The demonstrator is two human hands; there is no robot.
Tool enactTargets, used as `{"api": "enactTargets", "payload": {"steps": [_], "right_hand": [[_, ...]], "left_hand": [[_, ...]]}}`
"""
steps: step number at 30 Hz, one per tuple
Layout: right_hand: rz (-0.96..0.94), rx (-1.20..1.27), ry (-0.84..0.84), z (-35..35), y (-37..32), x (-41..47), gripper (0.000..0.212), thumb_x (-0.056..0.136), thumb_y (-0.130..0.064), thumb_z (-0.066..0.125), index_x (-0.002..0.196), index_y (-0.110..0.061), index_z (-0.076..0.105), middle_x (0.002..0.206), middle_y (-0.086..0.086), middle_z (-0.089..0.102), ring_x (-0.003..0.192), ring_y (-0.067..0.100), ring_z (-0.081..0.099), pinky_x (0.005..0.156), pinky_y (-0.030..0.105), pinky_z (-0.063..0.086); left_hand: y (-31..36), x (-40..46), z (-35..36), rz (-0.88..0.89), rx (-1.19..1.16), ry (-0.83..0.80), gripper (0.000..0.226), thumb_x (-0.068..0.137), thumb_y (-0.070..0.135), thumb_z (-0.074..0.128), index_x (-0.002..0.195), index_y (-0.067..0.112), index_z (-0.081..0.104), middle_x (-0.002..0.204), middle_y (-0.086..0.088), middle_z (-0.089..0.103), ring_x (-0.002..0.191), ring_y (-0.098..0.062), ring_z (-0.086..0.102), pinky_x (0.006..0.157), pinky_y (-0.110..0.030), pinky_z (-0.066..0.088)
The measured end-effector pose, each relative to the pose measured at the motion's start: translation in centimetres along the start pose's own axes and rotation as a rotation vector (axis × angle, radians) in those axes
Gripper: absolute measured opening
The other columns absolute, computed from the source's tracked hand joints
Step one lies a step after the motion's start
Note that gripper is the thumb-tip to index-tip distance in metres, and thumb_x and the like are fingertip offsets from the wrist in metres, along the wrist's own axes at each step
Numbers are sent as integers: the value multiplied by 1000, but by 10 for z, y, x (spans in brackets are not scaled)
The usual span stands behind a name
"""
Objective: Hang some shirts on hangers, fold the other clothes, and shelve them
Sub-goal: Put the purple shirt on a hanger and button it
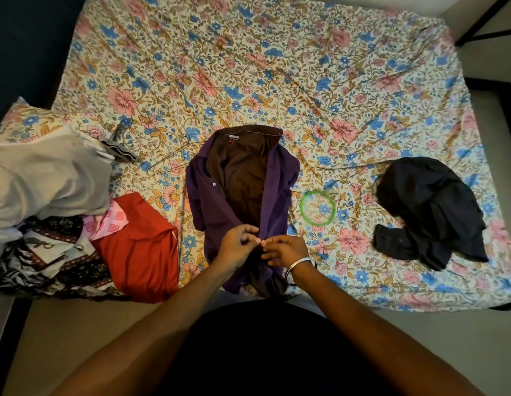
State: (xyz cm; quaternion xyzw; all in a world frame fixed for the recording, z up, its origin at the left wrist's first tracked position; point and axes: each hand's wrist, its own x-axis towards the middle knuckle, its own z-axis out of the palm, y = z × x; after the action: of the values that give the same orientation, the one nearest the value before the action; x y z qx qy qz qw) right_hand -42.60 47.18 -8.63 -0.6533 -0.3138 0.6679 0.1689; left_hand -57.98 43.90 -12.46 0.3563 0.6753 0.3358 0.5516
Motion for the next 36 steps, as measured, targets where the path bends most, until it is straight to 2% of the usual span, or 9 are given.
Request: {"api": "enactTargets", "payload": {"steps": [6, 12, 15, 20, 24, 27, 30, 32, 36], "right_hand": [[102, 86, -52, -2, 5, 2, 6, 89, -12, 74, 92, -8, 72, 86, 13, 74, 70, 21, 72, 60, 30, 59], [75, 49, -13, 6, 7, 5, 18, 84, -4, 78, 97, -1, 67, 85, 12, 71, 74, 21, 71, 66, 28, 62], [50, 39, 16, 5, 10, 8, 16, 80, -2, 81, 90, -5, 68, 86, 12, 71, 73, 22, 71, 64, 28, 61], [-75, -154, -18, 12, 13, 6, 20, 77, 1, 83, 81, -9, 66, 64, 1, 68, 58, 15, 64, 52, 22, 56], [-207, -336, -62, 11, 21, 8, 40, 73, -1, 86, 101, -15, 60, 55, -3, 67, 55, 15, 63, 59, 32, 59], [-261, -352, -99, 10, 23, 9, 64, 73, 1, 85, 124, -20, 53, 67, 13, 66, 65, 21, 63, 74, 33, 58], [-280, -428, -156, 7, 26, 13, 74, 76, 1, 83, 140, -14, 48, 68, 10, 63, 63, 6, 61, 73, 14, 52], [-263, -460, -163, 4, 27, 15, 70, 77, 3, 81, 139, -9, 50, 65, 4, 59, 53, -3, 56, 65, 10, 49], [-256, -513, -155, -1, 25, 17, 64, 76, 3, 82, 132, -16, 56, 60, -4, 55, 50, -1, 52, 62, 14, 48]], "left_hand": [[-7, -7, 1, -94, -109, -25, 40, 87, 5, 76, 109, 24, 49, 87, -13, 74, 84, -20, 71, 86, -36, 55], [-11, -6, -2, -107, -7, -109, 34, 84, 6, 80, 97, 24, 54, 74, 0, 71, 63, -7, 64, 62, -20, 49], [-19, -5, -4, -180, 15, -119, 36, 85, -5, 74, 94, 23, 53, 74, 1, 70, 70, -12, 65, 69, -24, 49], [-11, 3, -15, -120, 164, 236, 25, 94, 2, 59, 108, 21, 66, 95, 3, 68, 86, -14, 62, 72, -23, 47], [-8, 20, -14, -261, 294, 100, 36, 101, 31, 59, 132, 15, 65, 130, -6, 66, 120, -25, 61, 103, -39, 48], [-18, 25, -2, -498, 78, 67, 37, 94, 35, 69, 126, 15, 67, 126, -9, 68, 114, -28, 64, 100, -43, 53], [-9, 19, 6, -664, -395, 59, 42, 89, 18, 77, 127, 9, 60, 113, -14, 71, 98, -29, 70, 74, -40, 60], [-3, 18, 7, -663, -573, 127, 51, 87, 3, 76, 128, 10, 48, 108, -12, 67, 90, -24, 67, 63, -36, 55], [4, 16, 4, -579, -652, 164, 61, 84, -11, 73, 132, 10, 43, 121, -15, 65, 101, -27, 68, 69, -38, 57]]}}
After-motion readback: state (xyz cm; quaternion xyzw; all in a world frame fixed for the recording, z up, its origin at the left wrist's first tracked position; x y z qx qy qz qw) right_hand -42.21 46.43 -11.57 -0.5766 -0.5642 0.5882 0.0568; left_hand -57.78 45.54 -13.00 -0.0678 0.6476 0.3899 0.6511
